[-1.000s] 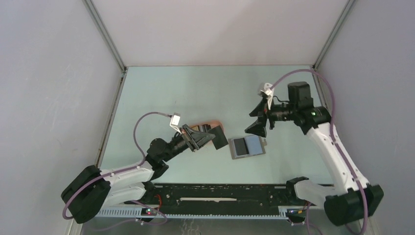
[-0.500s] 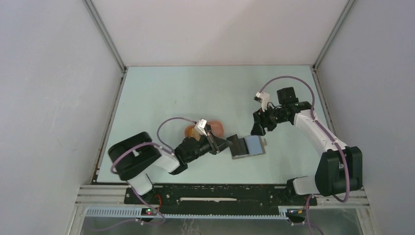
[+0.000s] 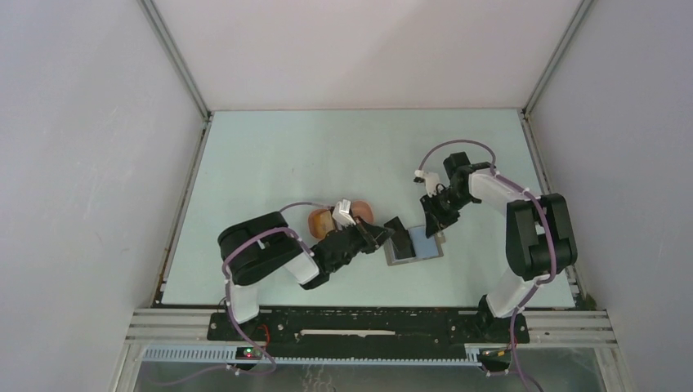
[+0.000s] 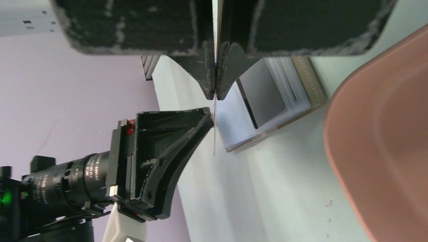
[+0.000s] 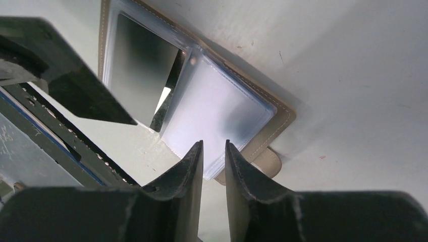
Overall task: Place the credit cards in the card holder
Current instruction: Insert the credit card into the card holder.
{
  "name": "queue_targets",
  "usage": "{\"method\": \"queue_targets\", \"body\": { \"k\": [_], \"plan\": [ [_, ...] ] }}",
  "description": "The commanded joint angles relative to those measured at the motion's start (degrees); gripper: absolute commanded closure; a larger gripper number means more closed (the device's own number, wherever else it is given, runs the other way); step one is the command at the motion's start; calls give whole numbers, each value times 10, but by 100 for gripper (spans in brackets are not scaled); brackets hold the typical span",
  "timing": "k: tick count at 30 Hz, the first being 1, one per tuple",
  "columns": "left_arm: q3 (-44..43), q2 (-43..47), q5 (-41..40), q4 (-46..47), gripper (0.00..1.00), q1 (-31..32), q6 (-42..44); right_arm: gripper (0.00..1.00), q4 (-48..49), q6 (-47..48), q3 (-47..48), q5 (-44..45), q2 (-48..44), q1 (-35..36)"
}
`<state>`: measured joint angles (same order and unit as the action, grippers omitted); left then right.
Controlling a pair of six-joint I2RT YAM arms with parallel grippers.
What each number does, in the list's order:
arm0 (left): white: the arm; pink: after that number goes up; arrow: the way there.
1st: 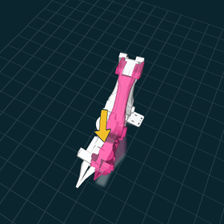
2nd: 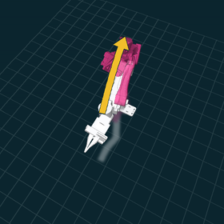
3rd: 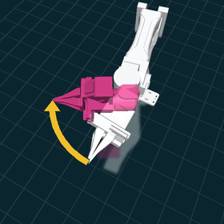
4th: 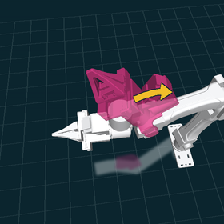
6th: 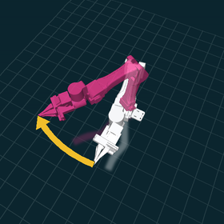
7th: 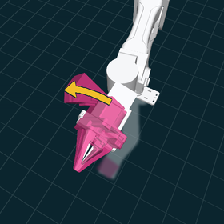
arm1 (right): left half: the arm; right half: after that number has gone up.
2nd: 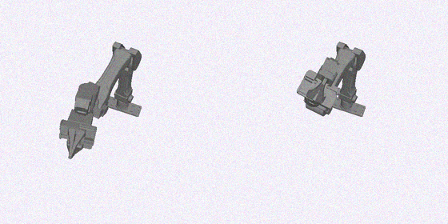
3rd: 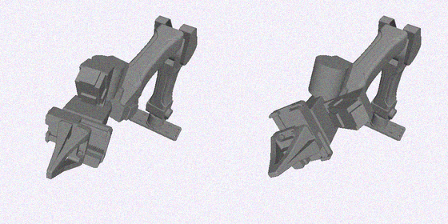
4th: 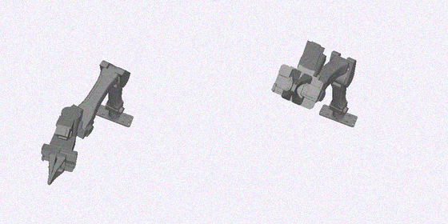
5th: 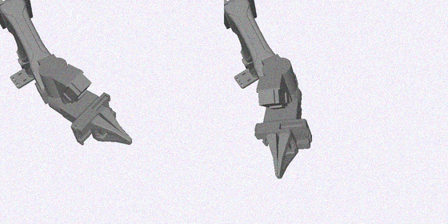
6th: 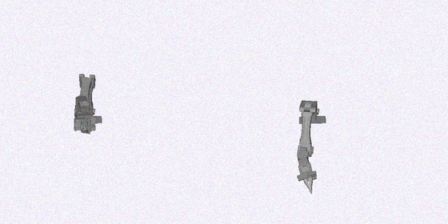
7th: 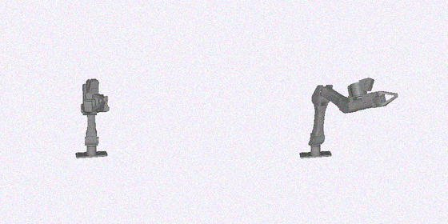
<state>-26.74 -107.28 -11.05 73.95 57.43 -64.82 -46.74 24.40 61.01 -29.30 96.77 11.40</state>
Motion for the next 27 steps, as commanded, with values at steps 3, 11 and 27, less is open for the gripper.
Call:
{"method": "queue_targets", "body": {
  "k": [3,11,27],
  "plan": [
    [-41,-20,-54,-25,100,8,-1,72,-25,9,27,30,29,6],
    [-81,-38,-55,-84,100,16,6,74,-32,10,29,58,52,8],
    [-91,-22,-81,-163,100,26,20,77,-41,11,32,66,66,15]
  ]
}}
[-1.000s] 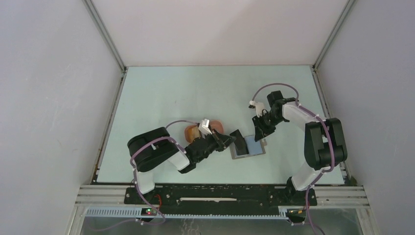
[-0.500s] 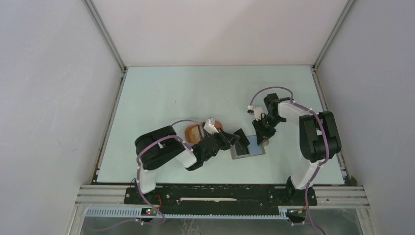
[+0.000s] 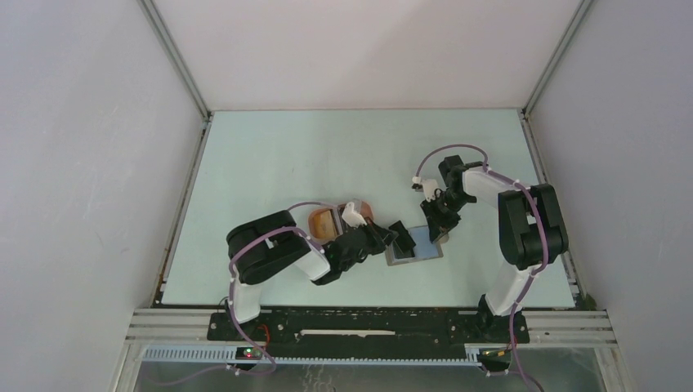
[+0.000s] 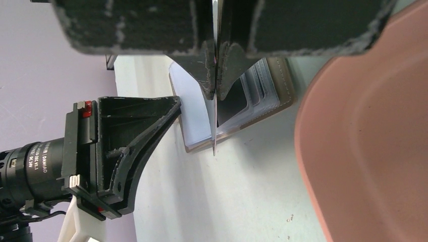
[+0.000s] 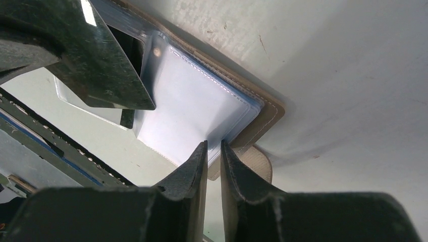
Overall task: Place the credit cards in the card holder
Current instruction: Insert the credit card into the card holder.
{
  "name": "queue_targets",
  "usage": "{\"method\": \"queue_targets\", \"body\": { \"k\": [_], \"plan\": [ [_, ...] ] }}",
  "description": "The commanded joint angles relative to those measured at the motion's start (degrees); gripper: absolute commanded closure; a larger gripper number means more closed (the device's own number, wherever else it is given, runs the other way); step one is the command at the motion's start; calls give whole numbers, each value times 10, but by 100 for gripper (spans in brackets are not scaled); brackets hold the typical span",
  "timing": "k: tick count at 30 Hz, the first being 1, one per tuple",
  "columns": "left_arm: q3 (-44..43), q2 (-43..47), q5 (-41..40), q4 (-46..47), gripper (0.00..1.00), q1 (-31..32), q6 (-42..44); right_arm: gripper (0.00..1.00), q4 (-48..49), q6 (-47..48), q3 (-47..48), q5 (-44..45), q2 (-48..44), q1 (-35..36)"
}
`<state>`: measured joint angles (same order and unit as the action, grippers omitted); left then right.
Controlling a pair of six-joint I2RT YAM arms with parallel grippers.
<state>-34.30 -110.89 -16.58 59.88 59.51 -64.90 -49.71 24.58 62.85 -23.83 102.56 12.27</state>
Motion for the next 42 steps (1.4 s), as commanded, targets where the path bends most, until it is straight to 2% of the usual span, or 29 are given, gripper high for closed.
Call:
{"method": "queue_targets", "body": {
  "k": [1,10,42],
  "plan": [
    [-14,17,-28,-22,100,5,21,77,-11,9,14,12,8,6],
    [-1,42,-32,-24,100,10,25,78,-14,10,16,10,10,8],
    [22,34,-12,3,100,10,-24,78,-18,11,18,13,19,13]
  ]
}}
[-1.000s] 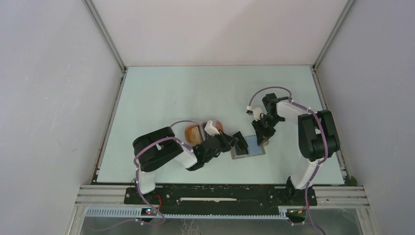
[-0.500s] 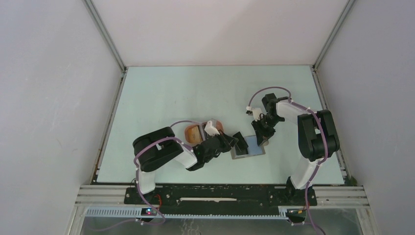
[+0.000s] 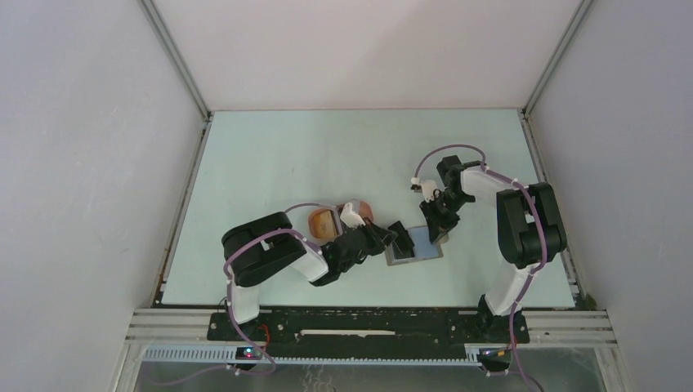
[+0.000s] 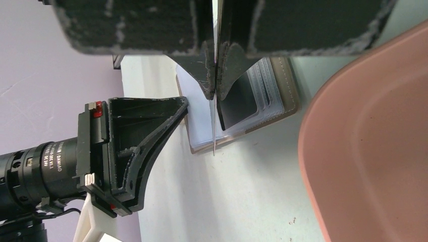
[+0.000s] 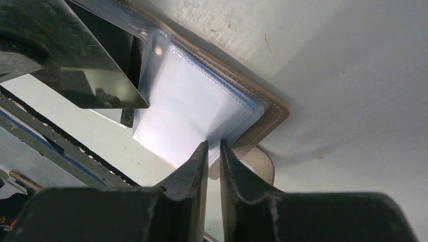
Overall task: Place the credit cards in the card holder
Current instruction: Insert the credit card into the card holder.
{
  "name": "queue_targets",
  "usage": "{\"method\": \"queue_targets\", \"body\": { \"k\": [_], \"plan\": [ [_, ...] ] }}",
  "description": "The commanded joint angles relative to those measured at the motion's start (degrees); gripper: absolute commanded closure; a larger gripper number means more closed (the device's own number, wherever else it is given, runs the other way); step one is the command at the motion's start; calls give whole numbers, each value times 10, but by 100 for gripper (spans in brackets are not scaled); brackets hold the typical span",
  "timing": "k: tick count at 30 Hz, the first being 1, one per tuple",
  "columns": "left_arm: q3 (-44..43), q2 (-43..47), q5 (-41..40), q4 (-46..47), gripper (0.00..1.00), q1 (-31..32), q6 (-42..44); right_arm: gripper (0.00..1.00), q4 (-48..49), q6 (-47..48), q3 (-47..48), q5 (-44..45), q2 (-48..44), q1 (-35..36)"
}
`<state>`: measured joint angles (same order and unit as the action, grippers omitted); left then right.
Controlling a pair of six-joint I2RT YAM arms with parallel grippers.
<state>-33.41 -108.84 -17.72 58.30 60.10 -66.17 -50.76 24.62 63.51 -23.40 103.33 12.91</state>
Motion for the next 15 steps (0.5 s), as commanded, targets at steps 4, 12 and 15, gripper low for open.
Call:
{"method": "queue_targets", "body": {
  "k": [4,12,15],
  "plan": [
    [11,8,4,21,100,4,-18,78,-7,11,11,9,12,7],
    [20,8,4,28,100,5,-33,78,-8,11,11,9,11,7],
    [25,8,3,35,100,5,-37,78,-8,11,11,9,11,7]
  ]
}}
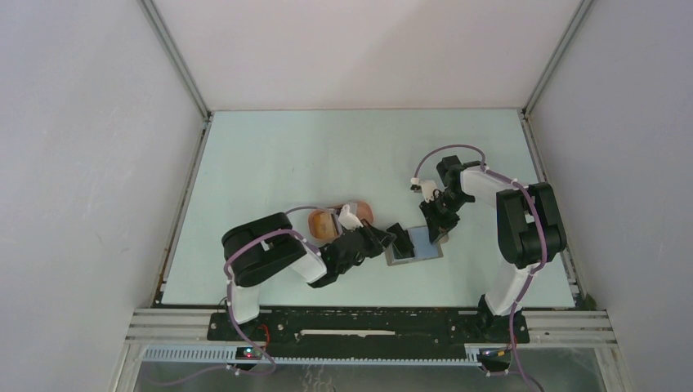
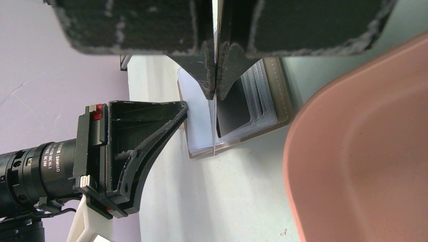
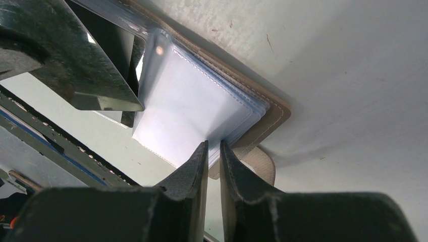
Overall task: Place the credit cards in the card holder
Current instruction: Insert the credit card into the card holder.
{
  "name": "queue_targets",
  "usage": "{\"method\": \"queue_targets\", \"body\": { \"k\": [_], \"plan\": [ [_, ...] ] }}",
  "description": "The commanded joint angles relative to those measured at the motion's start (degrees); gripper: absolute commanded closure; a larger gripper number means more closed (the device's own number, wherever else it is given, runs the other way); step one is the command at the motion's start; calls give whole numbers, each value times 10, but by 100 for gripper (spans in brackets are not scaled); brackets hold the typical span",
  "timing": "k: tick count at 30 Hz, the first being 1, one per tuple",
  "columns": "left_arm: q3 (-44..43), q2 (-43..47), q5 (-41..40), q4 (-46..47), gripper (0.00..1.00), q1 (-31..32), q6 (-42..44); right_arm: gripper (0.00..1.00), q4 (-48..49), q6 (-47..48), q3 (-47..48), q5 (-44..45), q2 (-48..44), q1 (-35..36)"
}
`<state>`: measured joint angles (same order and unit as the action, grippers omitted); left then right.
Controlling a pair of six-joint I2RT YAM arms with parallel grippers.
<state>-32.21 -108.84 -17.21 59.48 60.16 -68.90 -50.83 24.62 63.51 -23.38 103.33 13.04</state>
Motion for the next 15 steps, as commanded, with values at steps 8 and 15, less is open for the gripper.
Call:
{"method": "queue_targets", "body": {
  "k": [8,15],
  "plan": [
    [13,2,3,31,100,4,-15,78,-8,12,11,9,11,8],
    [4,-13,14,35,100,4,-24,78,-8,11,11,8,11,7]
  ]
}}
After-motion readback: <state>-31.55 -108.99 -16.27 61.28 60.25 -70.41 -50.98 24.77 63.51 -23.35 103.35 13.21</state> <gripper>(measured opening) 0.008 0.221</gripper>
